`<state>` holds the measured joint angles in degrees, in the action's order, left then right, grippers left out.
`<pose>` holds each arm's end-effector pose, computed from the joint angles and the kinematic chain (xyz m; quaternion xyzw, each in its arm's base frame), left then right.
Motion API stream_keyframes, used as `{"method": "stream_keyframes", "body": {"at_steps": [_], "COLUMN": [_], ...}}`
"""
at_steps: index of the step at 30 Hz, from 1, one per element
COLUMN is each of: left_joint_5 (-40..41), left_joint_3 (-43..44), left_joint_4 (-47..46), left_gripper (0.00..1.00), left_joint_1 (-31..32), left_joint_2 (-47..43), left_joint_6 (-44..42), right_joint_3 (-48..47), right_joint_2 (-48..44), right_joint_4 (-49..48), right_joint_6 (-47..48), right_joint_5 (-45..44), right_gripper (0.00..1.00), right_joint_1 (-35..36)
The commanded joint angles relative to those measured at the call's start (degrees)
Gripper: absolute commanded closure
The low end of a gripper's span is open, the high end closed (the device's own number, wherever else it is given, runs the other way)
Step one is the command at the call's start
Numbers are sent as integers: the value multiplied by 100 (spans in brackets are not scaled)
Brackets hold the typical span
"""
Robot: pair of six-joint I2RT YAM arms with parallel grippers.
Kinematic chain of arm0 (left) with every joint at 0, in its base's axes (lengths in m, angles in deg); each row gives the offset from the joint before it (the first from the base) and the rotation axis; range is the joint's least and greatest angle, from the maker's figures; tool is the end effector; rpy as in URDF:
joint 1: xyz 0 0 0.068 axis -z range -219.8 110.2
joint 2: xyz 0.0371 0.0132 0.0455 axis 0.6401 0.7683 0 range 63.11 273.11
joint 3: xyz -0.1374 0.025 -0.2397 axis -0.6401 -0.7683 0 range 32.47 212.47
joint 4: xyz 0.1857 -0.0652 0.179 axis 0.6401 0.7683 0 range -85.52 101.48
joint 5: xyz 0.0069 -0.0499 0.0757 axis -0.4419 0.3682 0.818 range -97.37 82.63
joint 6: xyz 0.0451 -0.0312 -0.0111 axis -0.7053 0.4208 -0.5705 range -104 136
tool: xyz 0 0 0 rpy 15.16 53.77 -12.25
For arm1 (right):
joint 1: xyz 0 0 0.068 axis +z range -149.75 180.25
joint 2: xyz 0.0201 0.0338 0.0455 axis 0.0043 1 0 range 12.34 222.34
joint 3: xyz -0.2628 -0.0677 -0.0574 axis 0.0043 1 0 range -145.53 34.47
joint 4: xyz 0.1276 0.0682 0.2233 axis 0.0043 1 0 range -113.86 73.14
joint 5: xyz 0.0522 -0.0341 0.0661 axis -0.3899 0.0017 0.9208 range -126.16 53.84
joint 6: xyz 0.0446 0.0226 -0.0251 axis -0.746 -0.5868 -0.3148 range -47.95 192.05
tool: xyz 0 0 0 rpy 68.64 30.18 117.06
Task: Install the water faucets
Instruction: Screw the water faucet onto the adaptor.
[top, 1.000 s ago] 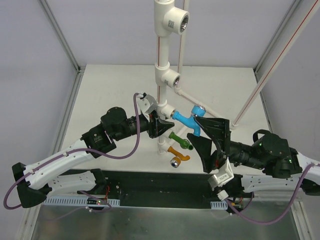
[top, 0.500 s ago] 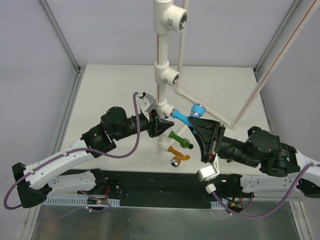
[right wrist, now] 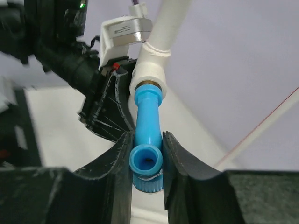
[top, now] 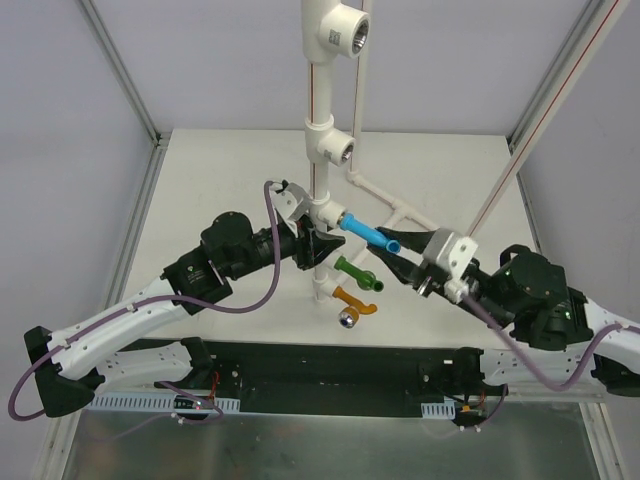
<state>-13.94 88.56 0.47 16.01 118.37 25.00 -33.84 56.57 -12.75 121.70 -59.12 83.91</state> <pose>0.1243 -0.1910 0.4075 0.3071 0.6032 -0.4267 0.5998 0.0303 0.1354 0.4823 -0.4986 0.3847 0.1057 0.7695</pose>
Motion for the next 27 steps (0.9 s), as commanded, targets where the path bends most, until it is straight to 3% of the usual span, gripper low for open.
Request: {"method": "stream_keyframes", "body": {"at_steps": [1, 5, 9, 10, 11, 13, 15, 18, 22, 27], "left_joint_5": [-327, -345, -406, -407, -415, -424, -424, -372, -380, -389], "left_joint_3": [174, 261, 332, 332, 341, 367, 350, 297, 288, 305], "left_joint_4": [665, 682, 682, 682, 682, 682, 682, 682, 682, 674], "left_gripper": [100, 100, 100, 100, 100, 100, 100, 100, 100, 100], "left_joint_1": [79, 79, 88, 79, 79, 88, 79, 88, 79, 79], "left_joint_2": [45, 160, 239, 239, 257, 265, 239, 195, 178, 204], "left_joint_6": [841, 814, 823, 832, 841, 858, 867, 867, 858, 876], "right_joint_3": [1, 686, 899, 873, 794, 618, 757, 1258, 1347, 1146], "right_joint_2": [-89, -362, -371, -406, -450, -581, -835, -1380, -1978, -2173], "right_joint_4": [542, -1045, -1665, -1770, -1832, -1736, -1621, -1578, -1138, -656], "right_joint_6": [-5387, -8552, -11630, -11879, -11682, -11015, -10470, -9162, -6483, -3141], "right_joint_5": [-18, 1065, 610, 522, 521, 381, -13, -707, -1613, -1581], "right_gripper": [100, 100, 99, 86, 71, 29, 17, 11, 4, 2], "right_joint_1": [-157, -157, -157, -157, -157, -157, -157, -157, -157, -157]}}
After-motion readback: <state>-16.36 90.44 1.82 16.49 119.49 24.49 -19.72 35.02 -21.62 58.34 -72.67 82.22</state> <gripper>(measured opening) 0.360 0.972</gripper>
